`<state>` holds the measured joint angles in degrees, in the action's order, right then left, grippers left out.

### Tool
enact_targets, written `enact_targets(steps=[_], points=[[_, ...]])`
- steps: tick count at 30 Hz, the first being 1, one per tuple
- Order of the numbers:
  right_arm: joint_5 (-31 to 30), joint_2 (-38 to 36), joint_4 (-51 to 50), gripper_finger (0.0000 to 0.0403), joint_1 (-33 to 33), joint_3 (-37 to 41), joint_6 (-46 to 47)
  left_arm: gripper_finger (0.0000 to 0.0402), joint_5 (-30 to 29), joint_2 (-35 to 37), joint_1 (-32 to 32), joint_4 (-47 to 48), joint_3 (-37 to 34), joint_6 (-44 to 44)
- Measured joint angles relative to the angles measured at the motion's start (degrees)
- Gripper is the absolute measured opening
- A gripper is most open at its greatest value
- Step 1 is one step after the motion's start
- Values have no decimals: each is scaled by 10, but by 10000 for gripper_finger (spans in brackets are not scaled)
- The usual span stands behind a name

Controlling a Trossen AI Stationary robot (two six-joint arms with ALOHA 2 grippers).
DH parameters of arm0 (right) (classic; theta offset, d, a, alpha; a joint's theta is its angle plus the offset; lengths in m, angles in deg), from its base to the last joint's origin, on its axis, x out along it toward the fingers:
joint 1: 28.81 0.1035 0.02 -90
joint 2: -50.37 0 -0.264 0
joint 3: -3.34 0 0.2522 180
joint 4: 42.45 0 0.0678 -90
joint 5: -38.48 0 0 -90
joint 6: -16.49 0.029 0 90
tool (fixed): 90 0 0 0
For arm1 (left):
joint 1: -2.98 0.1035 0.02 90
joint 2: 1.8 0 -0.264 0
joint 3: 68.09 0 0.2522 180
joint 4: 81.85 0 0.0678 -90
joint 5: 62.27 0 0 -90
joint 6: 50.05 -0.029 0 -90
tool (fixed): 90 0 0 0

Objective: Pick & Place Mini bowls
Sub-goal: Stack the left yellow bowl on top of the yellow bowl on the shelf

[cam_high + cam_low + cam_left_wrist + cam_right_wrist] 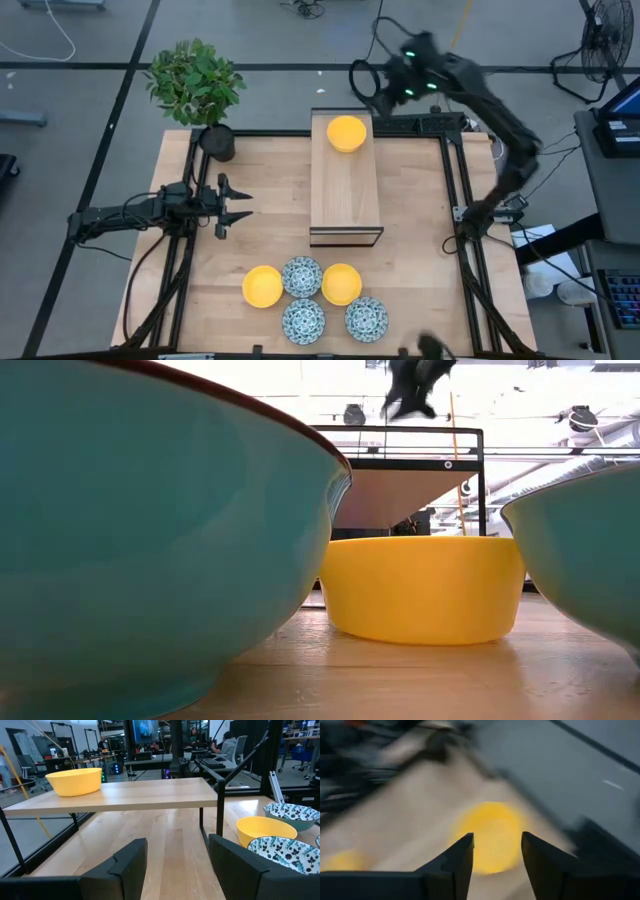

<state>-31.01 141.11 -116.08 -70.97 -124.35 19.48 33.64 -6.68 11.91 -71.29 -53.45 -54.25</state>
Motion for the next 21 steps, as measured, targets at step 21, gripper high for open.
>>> enact_targets(steps=[21], points=[[35,-585,919,126,522,912,96,214,0,0,0,0,0,0]])
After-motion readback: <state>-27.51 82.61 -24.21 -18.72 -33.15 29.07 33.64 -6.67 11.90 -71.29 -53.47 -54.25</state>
